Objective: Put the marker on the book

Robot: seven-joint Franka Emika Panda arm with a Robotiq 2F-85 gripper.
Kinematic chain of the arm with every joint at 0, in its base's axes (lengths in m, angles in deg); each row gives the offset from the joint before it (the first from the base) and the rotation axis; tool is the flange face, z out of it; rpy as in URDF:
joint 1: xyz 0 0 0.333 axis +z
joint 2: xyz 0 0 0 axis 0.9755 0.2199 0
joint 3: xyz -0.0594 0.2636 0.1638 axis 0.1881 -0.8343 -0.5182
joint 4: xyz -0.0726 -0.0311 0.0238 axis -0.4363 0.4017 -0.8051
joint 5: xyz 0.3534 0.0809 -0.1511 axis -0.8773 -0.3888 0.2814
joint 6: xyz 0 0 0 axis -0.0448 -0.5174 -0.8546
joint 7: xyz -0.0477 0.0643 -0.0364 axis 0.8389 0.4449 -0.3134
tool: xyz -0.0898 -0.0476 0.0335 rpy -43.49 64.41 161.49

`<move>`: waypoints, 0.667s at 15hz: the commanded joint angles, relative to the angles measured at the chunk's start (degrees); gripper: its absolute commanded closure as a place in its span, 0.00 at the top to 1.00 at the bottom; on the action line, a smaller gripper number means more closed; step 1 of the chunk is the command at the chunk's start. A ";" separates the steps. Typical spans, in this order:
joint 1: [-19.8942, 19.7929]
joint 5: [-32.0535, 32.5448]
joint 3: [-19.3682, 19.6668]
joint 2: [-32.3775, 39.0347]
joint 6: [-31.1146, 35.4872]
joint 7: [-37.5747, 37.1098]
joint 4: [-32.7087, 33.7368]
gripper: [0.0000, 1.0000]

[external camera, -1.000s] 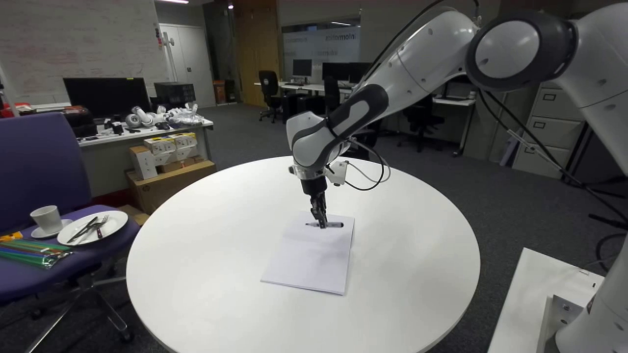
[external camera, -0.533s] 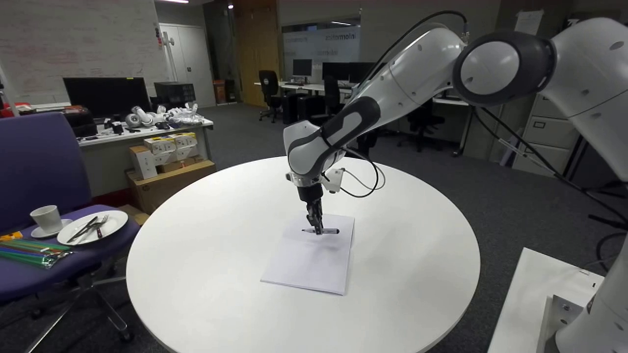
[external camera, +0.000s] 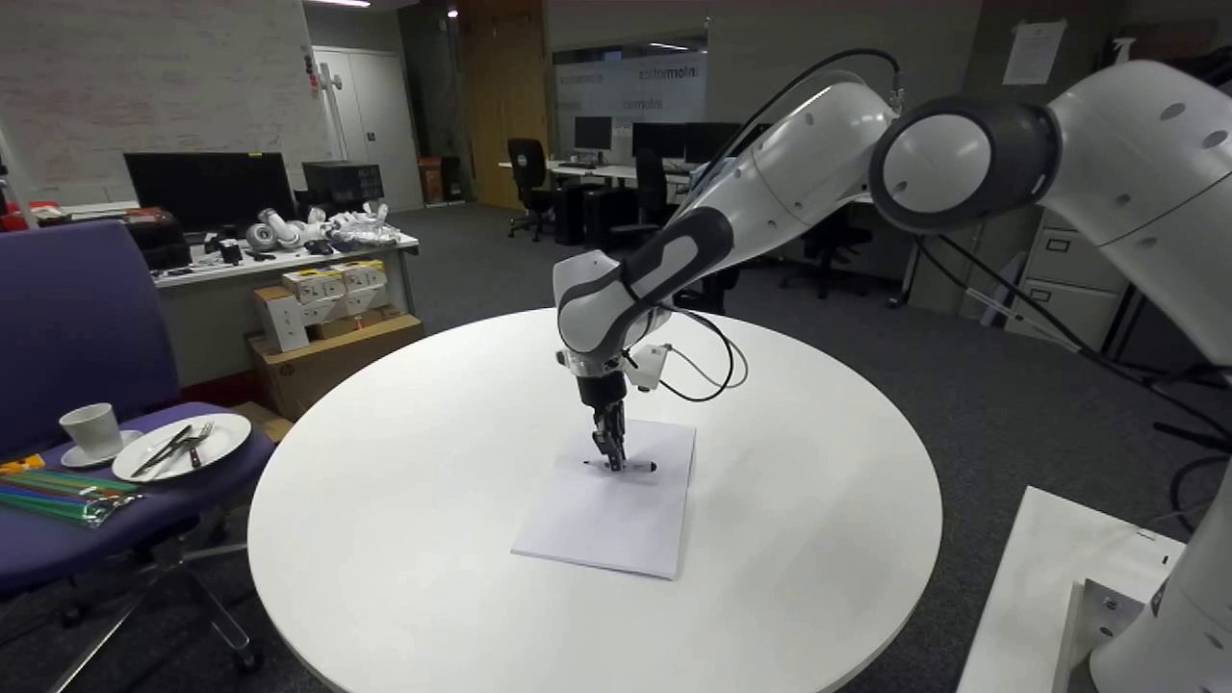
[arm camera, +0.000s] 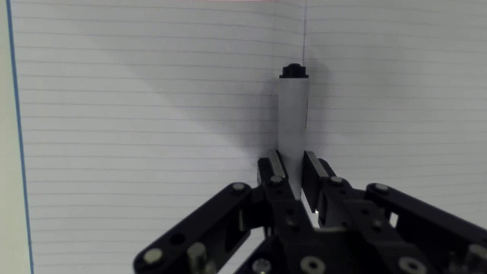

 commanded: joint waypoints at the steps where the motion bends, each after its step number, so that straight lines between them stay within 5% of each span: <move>1: -0.99 -1.68 -1.19 1.07 -2.29 0.34 2.74 0.07; 7: -1.15 -2.95 -1.07 1.07 -2.35 -0.21 3.01 0.07; 8: -1.13 -3.00 -1.03 1.12 -2.50 -0.19 3.09 0.53; 10: -1.07 -2.98 -0.97 1.19 -2.72 -0.19 3.23 0.58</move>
